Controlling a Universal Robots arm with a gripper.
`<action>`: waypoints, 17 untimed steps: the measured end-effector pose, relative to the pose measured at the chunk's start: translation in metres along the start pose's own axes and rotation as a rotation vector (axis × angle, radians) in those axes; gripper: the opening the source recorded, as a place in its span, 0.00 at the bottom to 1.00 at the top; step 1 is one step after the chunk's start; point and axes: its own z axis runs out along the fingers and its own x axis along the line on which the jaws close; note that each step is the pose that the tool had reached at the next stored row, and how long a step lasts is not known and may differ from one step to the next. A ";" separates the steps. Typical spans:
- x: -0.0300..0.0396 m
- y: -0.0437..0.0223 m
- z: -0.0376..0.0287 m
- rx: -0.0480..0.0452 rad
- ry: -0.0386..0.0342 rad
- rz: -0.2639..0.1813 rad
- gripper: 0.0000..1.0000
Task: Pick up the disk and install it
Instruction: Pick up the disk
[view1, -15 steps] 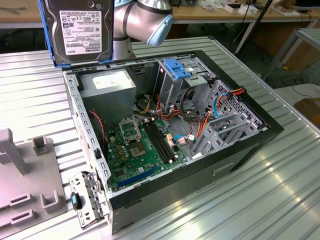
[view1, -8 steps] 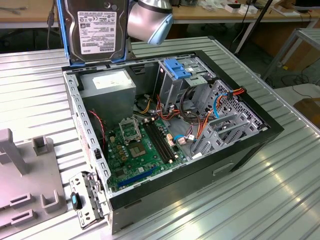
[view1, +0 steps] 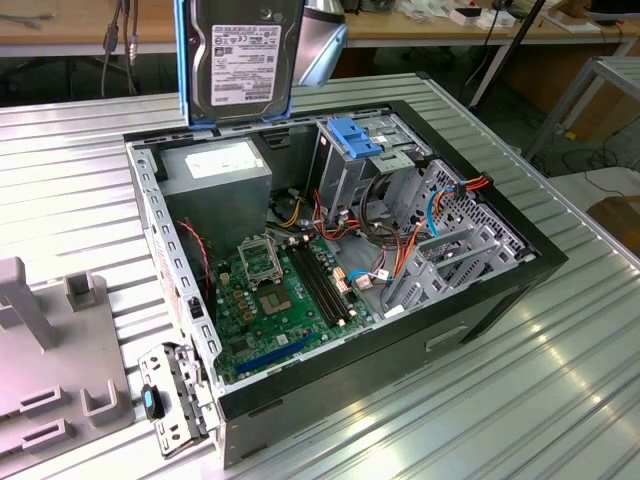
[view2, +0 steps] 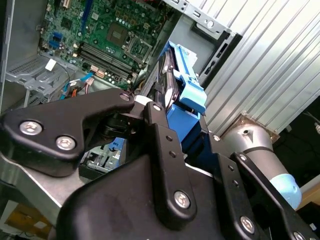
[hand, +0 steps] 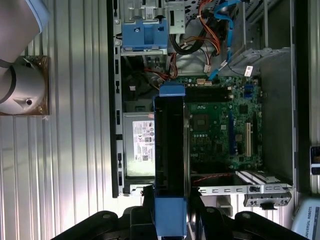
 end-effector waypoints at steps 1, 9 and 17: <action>0.0001 0.0033 0.0001 0.0000 0.0000 0.000 0.37; -0.0013 0.0041 0.0001 0.0000 0.0000 0.000 0.37; -0.0140 0.0044 0.0000 0.0000 -0.0002 0.000 0.37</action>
